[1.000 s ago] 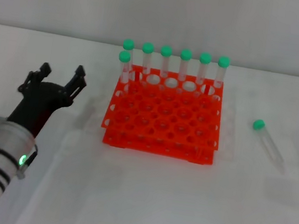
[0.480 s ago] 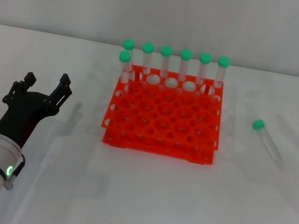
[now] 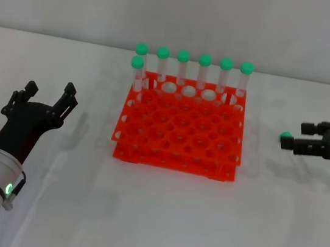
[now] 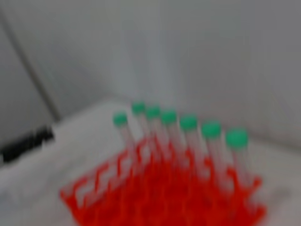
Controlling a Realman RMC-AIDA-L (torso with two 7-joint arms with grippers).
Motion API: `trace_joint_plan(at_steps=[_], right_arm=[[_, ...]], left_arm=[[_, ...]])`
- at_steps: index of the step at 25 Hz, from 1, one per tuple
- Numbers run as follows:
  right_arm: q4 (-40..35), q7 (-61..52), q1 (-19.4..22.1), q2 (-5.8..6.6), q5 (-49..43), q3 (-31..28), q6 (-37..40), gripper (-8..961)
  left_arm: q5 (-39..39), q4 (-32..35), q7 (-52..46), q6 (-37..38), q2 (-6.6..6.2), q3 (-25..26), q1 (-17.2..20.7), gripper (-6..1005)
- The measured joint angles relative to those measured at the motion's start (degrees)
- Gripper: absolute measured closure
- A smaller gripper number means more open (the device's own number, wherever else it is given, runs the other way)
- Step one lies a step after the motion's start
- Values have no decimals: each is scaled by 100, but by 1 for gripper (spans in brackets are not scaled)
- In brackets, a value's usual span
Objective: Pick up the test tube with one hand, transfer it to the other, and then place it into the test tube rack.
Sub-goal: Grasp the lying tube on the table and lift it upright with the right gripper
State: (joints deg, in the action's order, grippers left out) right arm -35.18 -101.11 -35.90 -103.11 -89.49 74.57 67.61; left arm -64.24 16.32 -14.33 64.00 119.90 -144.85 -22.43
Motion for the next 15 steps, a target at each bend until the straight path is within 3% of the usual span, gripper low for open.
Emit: trace_joint_plan(at_steps=[11,15], right_arm=[[-789,-2144,-601,137,-2448,-86,542,191],[-979,-2688,-822,118,-3326,-234,911,198]], left_arm=[[-34,-19,0,-43,-2,1,-59,135],[-142,-26,0,-106,-2,1,-73,135]])
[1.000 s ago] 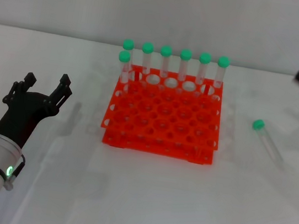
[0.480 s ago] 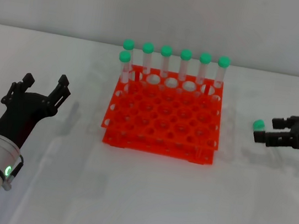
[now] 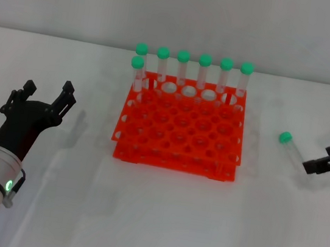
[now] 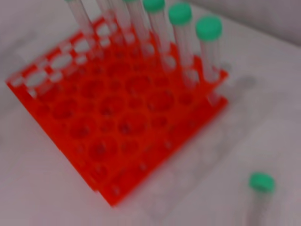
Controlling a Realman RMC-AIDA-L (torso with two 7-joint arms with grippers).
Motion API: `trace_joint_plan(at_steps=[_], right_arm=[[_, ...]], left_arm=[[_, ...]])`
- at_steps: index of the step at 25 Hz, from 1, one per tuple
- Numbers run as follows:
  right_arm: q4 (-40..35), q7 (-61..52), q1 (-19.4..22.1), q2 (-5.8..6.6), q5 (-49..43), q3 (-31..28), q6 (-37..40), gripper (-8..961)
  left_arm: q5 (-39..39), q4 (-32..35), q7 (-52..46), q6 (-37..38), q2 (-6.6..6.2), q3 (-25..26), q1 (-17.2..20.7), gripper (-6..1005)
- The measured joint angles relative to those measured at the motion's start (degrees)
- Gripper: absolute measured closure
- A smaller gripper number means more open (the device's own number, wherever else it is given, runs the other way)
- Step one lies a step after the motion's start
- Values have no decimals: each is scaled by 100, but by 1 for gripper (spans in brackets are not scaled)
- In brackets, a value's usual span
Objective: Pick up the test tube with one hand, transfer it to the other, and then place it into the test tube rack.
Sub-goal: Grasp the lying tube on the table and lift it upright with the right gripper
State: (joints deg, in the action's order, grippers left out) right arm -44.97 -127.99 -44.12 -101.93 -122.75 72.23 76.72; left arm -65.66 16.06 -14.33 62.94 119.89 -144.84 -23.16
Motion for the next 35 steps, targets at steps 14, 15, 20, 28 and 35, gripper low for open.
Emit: trace_joint_plan(at_steps=[14,15,20,28,35], right_arm=[[-111,-434,-617,-753,-2174,-450,215,223],[-112,-440,-635,-812,-2304,-500,178,225],[-156,-507,-694,-1156,-3100,-790,-77,234],[-110,-519,-713,-1290,-3420,-811,-249,248],[-58,-521,-705,-1311,-3441,-774,-405,261]], left_arm=[[-9,-7,0,-20,0,-1,-13,135],[-8,-6,0,-20,0,-1,-13,135],[-8,-6,0,-20,0,-1,-13,135],[-7,-6,0,-19,0,-1,-63,135],[-8,-6,0,-19,0,-1,-84,135]])
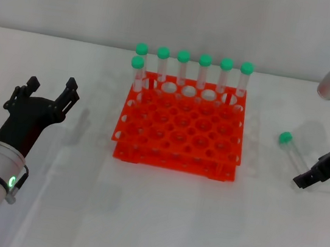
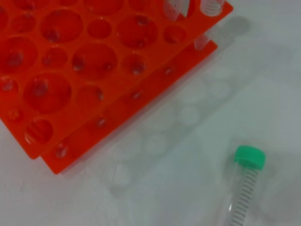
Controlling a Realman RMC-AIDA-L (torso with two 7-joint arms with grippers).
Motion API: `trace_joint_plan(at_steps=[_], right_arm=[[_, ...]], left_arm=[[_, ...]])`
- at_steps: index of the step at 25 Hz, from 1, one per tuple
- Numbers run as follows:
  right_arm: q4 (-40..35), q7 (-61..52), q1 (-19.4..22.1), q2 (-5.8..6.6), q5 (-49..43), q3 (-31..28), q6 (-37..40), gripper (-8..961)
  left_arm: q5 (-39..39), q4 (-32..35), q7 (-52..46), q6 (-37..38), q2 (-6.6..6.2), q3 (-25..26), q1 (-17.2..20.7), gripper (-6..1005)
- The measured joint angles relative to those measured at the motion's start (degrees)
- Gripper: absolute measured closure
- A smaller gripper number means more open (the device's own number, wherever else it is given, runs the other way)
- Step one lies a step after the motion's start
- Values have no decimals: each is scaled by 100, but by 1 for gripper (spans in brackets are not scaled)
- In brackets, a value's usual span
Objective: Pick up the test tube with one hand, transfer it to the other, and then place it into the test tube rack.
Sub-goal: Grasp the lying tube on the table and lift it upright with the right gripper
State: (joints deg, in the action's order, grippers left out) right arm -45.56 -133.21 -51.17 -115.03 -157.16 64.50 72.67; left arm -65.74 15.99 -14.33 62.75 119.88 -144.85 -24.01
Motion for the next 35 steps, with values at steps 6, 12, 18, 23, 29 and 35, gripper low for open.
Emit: trace_joint_plan(at_steps=[6,12,18,23,29,35], right_arm=[[222,-2,-91,-13,-33,-3,-27,271],[267,-51,-109,-29,-51,-35,-137,319],[391,-57,-141,-29,-65,-41,-217,333],[546,-64,-203,-21,-63,-40,-315,336],[559,-65,-209,-8,-78,-41,-324,391],[566,-65,-216,1,-198,-40,-302,468]], left_arm=[[0,0,0,0,0,0,-8,135],[0,0,0,0,0,0,-8,135],[0,0,0,0,0,0,-7,136],[0,0,0,0,0,0,-17,136],[0,0,0,0,0,0,-52,136],[0,0,0,0,0,0,-66,136]])
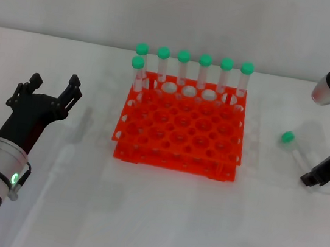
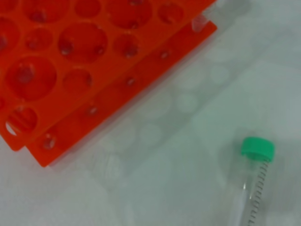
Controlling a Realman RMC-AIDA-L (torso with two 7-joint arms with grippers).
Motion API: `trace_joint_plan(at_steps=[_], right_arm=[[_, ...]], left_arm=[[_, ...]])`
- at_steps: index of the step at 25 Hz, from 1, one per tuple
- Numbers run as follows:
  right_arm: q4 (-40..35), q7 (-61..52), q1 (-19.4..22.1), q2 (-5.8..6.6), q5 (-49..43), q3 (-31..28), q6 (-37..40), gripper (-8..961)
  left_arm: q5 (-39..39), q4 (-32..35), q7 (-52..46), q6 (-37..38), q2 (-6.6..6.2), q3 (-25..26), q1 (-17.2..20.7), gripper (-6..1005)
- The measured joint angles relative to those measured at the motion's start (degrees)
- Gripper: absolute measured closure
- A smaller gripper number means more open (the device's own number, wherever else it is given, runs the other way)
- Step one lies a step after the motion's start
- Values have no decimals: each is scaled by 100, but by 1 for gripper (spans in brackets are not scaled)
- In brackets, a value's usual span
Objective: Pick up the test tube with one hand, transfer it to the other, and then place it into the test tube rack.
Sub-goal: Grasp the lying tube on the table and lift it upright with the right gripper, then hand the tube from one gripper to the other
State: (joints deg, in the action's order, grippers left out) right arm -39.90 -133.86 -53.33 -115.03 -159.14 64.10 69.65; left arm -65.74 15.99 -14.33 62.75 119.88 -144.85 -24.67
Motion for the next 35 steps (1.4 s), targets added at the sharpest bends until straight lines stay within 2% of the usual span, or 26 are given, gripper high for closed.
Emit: trace_joint_plan(at_steps=[3,8,17,24,30,33,35], right_arm=[[0,0,-3,0,-21,16,6,655],[0,0,-17,9,-34,38,11,765],[-69,0,-11,42,-49,-10,24,764],[-325,26,224,152,3,-584,-39,765],[-831,123,837,166,462,-1184,-521,764],[-1047,494,1297,152,1401,-1316,-933,764],[-1079,1157,1611,106,2324,-1495,-1122,764]], left_arm=[[0,0,0,0,0,0,-6,136],[0,0,0,0,0,0,-11,136],[0,0,0,0,0,0,-11,136],[-1,0,0,0,0,0,-11,135],[1,0,0,57,-7,0,-35,134],[13,10,0,62,-8,0,-79,134],[33,21,0,66,-9,-4,-119,134]])
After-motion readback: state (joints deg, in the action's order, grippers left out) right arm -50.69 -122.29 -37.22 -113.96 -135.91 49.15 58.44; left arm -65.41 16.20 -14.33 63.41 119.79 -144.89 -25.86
